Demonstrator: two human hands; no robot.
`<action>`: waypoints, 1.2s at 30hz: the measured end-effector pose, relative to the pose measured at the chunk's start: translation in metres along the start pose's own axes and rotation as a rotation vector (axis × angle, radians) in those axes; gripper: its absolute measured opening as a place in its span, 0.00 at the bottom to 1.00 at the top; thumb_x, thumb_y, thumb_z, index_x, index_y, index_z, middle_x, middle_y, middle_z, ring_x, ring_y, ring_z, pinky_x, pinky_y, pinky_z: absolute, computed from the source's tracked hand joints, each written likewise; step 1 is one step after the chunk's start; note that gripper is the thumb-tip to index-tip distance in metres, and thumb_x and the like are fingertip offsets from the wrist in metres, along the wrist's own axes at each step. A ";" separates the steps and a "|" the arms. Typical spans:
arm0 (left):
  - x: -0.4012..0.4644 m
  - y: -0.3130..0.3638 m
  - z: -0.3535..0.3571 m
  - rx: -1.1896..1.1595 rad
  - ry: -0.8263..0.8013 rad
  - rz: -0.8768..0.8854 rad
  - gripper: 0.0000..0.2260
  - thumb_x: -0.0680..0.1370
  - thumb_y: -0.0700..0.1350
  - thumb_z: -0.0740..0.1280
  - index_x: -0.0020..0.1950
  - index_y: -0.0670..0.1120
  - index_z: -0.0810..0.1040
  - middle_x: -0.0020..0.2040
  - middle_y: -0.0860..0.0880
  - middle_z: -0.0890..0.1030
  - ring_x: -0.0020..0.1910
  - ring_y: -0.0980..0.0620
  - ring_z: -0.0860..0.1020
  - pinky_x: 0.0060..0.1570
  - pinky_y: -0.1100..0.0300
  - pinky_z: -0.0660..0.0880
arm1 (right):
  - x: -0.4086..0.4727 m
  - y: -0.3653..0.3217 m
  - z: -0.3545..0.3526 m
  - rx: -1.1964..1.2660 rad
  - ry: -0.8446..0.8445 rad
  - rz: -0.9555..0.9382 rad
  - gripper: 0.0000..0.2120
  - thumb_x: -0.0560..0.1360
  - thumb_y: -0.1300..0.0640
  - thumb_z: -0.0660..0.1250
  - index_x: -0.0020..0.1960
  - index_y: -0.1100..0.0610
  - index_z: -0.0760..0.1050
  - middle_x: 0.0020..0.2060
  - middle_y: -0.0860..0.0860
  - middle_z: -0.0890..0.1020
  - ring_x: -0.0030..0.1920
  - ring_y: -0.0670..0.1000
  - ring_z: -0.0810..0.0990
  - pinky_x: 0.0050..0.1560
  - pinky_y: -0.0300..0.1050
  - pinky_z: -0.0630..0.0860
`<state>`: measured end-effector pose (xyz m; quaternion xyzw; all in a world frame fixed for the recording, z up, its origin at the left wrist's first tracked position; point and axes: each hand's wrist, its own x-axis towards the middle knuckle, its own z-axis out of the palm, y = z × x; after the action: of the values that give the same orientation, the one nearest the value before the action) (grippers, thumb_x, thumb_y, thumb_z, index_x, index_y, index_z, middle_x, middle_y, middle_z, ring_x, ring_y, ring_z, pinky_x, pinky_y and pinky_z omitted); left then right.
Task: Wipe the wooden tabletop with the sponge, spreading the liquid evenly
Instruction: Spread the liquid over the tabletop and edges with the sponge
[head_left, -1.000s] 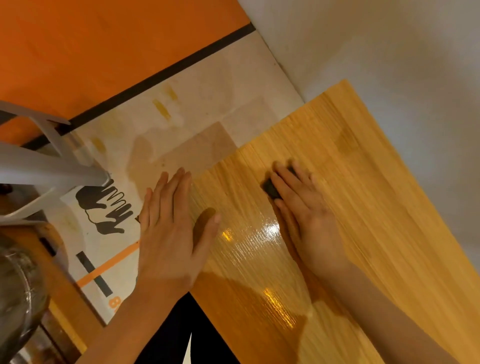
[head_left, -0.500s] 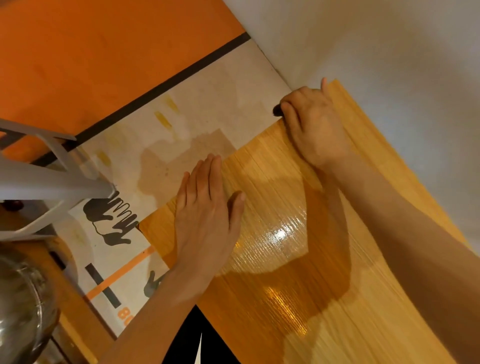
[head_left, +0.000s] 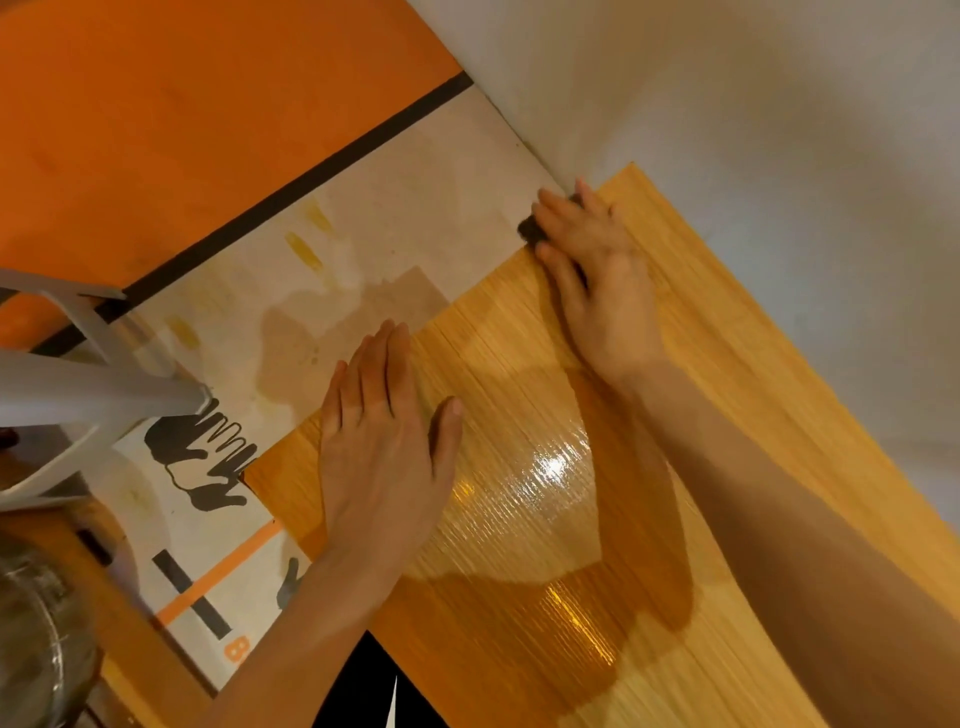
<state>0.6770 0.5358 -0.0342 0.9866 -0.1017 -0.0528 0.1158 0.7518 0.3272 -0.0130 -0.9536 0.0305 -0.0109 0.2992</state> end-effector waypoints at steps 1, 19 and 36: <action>0.000 0.000 0.000 -0.001 -0.001 -0.001 0.31 0.85 0.57 0.51 0.81 0.37 0.58 0.77 0.38 0.66 0.75 0.39 0.66 0.77 0.46 0.58 | -0.023 -0.002 -0.002 0.040 -0.009 -0.024 0.17 0.82 0.60 0.60 0.69 0.60 0.71 0.71 0.53 0.72 0.77 0.53 0.58 0.79 0.52 0.49; 0.008 0.007 -0.010 -0.030 -0.103 -0.046 0.32 0.84 0.59 0.49 0.82 0.39 0.54 0.81 0.39 0.60 0.81 0.41 0.57 0.79 0.51 0.44 | -0.107 0.026 -0.024 0.159 0.032 -0.022 0.15 0.77 0.64 0.67 0.64 0.63 0.76 0.65 0.54 0.77 0.73 0.52 0.68 0.70 0.58 0.69; 0.062 0.052 0.008 -0.037 0.011 0.030 0.25 0.86 0.49 0.50 0.79 0.37 0.64 0.70 0.37 0.75 0.69 0.39 0.74 0.75 0.47 0.64 | -0.077 0.056 -0.044 0.003 -0.041 -0.078 0.19 0.80 0.59 0.61 0.70 0.59 0.70 0.71 0.52 0.71 0.76 0.51 0.61 0.74 0.59 0.62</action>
<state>0.7267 0.4710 -0.0347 0.9830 -0.1150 -0.0473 0.1352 0.6705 0.2610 -0.0090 -0.9536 -0.0129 -0.0032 0.3008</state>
